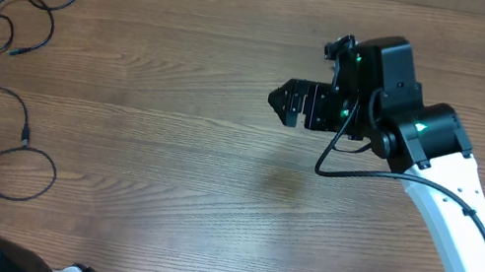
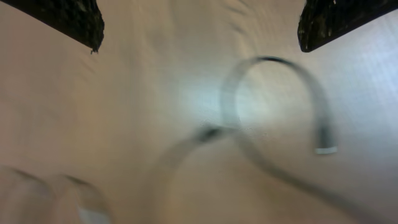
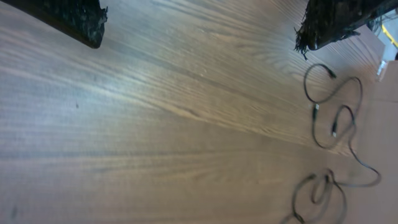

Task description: Untangle cables

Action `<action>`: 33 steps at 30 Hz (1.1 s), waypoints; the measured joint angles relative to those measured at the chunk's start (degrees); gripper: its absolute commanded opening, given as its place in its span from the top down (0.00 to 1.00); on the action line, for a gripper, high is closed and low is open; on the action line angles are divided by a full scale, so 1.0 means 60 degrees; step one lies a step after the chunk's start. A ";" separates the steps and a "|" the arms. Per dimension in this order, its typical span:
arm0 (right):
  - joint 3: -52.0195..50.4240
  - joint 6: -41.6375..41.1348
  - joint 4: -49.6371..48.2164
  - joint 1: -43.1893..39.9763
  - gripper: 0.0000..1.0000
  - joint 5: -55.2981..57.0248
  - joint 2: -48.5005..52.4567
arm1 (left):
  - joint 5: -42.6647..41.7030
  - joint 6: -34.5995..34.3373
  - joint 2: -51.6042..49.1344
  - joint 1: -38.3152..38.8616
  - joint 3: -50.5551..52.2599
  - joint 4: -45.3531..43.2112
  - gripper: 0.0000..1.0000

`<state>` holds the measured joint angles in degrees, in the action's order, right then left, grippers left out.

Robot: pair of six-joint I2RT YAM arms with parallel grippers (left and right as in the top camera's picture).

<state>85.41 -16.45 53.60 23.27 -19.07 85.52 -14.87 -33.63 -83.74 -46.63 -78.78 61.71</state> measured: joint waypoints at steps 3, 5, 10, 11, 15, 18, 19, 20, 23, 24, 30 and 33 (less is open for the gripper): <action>0.0208 0.0000 -0.0007 -0.0033 0.00 0.0007 -0.0237 | -0.1319 0.0845 0.0929 0.0900 -0.0226 -0.0109 0.00; 0.0229 0.0000 0.0004 -0.0138 0.00 -0.0004 -0.0484 | -0.1687 0.1235 0.1450 0.1796 -0.0259 -0.0211 0.00; 0.0284 0.0000 0.0324 -0.0914 0.00 0.0000 -0.1290 | -0.1453 0.1891 0.2135 0.5082 -0.0317 -0.0051 0.00; 0.0288 0.0000 0.0444 -0.1082 0.00 0.0000 -0.1417 | -0.1224 0.1938 0.2146 0.5756 -0.0321 0.0033 0.00; 0.0313 -0.0004 0.1078 -0.1880 0.00 0.0015 -0.1891 | 0.0226 0.2073 0.2124 0.8455 -0.0321 0.0047 0.00; 0.0324 -0.0011 0.1592 -0.2288 0.00 0.0018 -0.2058 | 0.1530 0.1869 0.2124 1.0087 -0.0321 -0.0047 0.01; 0.0324 -0.0004 0.1738 -0.2375 0.00 0.0022 -0.2087 | 0.2051 0.1727 0.2127 1.0604 -0.0321 -0.0062 0.00; 0.0324 0.0000 0.1887 -0.2452 0.00 0.0025 -0.2106 | 0.2550 0.1566 0.2127 1.1074 -0.0321 -0.0066 0.00; 0.0324 -0.0004 0.2171 -0.2597 0.00 0.0051 -0.2200 | 0.3745 0.1082 0.2255 1.2211 -0.0321 -0.0066 0.00; 0.0324 -0.0004 0.2178 -0.2612 0.00 0.0047 -0.2269 | 0.4054 0.0947 0.2368 1.2444 -0.0321 -0.0062 0.00; 0.0324 0.0000 0.2452 -0.2616 0.00 0.0342 -0.3198 | 0.4947 0.0499 0.3847 1.2896 -0.0324 0.0339 0.00; 0.0324 0.0000 0.2601 -0.2619 0.00 0.0867 -0.3963 | 0.5635 0.0004 0.4918 1.2903 -0.0339 0.0991 0.00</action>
<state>87.35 -16.45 69.21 7.55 -13.87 61.73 18.94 -33.61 -54.24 30.79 -80.82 67.66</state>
